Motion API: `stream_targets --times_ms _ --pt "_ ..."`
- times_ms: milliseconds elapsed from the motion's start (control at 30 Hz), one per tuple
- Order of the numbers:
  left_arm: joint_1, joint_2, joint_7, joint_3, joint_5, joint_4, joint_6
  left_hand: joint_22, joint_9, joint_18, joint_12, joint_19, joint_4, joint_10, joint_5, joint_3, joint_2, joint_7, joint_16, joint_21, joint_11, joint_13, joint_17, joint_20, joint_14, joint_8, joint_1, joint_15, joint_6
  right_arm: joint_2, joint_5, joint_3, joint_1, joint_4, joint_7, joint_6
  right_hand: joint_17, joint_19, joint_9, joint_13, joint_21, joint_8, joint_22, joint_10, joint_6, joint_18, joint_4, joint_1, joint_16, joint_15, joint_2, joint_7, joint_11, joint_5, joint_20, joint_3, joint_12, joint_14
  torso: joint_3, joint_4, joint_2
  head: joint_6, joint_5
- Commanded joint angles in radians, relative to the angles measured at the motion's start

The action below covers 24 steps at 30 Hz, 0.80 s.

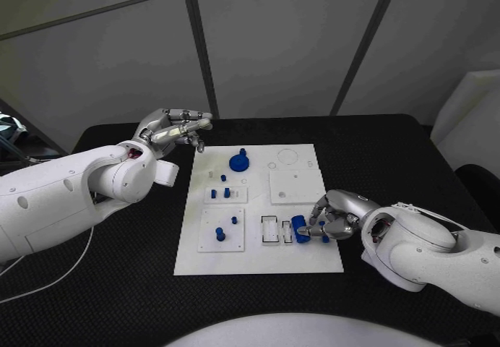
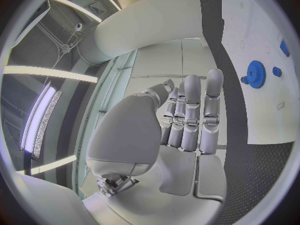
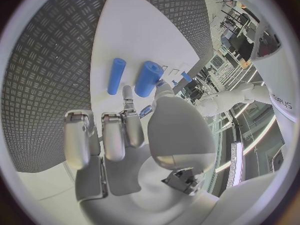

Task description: Assemble the parts on the task board

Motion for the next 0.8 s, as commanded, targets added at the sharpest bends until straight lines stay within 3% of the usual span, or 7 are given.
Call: stream_targets --times_ms 33,300,600,800 --pt "0.002 -0.002 0.005 0.001 0.003 0.003 0.005 -0.001 0.000 0.056 0.002 -0.003 0.002 -0.008 -0.001 -0.006 0.003 -0.001 0.003 -0.006 -0.001 0.002 -0.001 0.002 -0.007 0.005 -0.010 0.000 -0.005 0.015 -0.029 -0.001 -0.010 -0.009 -0.026 0.037 0.171 0.071 0.002 0.086 0.002 0.007 0.229 0.001 -0.007 -0.019 -0.003 -0.004 0.004 0.002 0.004 0.002 0.002 0.008 0.003 -0.006 -0.003 0.086 -0.0002 0.0002 0.000 -0.002 0.003" --pt "0.002 -0.004 0.004 0.001 0.003 0.004 0.005 -0.002 0.000 0.056 0.004 -0.002 0.003 -0.009 -0.001 -0.007 0.003 -0.001 0.004 -0.007 -0.001 0.002 -0.002 0.002 -0.007 0.007 -0.011 0.000 -0.006 0.047 -0.037 -0.001 -0.033 -0.025 -0.035 0.049 0.173 0.071 0.011 0.092 0.001 0.019 0.229 0.003 -0.006 -0.019 -0.006 0.008 0.005 0.000 0.018 -0.001 0.000 0.023 0.002 -0.007 -0.002 0.086 -0.0009 -0.0004 0.000 -0.005 0.005" --pt "0.002 -0.006 0.004 0.001 0.003 0.006 0.004 -0.002 0.000 0.056 0.004 -0.002 0.003 -0.009 -0.001 -0.007 0.003 -0.001 0.004 -0.007 -0.001 0.002 -0.002 0.002 -0.007 0.007 -0.011 0.000 -0.006 0.055 -0.051 -0.001 -0.038 -0.030 -0.045 0.041 0.177 0.072 0.025 0.099 0.002 0.033 0.230 0.007 -0.004 -0.019 -0.011 0.040 0.007 -0.003 0.039 -0.005 -0.004 0.056 -0.001 -0.008 0.000 0.087 -0.0006 0.0001 0.000 -0.006 0.005" --pt "0.002 -0.009 0.004 0.001 0.003 0.007 0.003 -0.002 0.000 0.056 0.004 -0.002 0.003 -0.009 -0.001 -0.007 0.003 -0.001 0.004 -0.007 -0.001 0.002 -0.002 0.002 -0.007 0.007 -0.011 0.000 -0.006 0.043 -0.058 -0.001 -0.038 -0.019 -0.049 -0.010 0.181 0.072 0.036 0.105 0.002 0.043 0.230 0.011 0.001 -0.019 -0.015 0.077 0.008 -0.007 0.058 -0.010 -0.008 0.137 -0.005 -0.007 0.001 0.087 -0.0003 -0.0005 -0.001 -0.006 0.007"
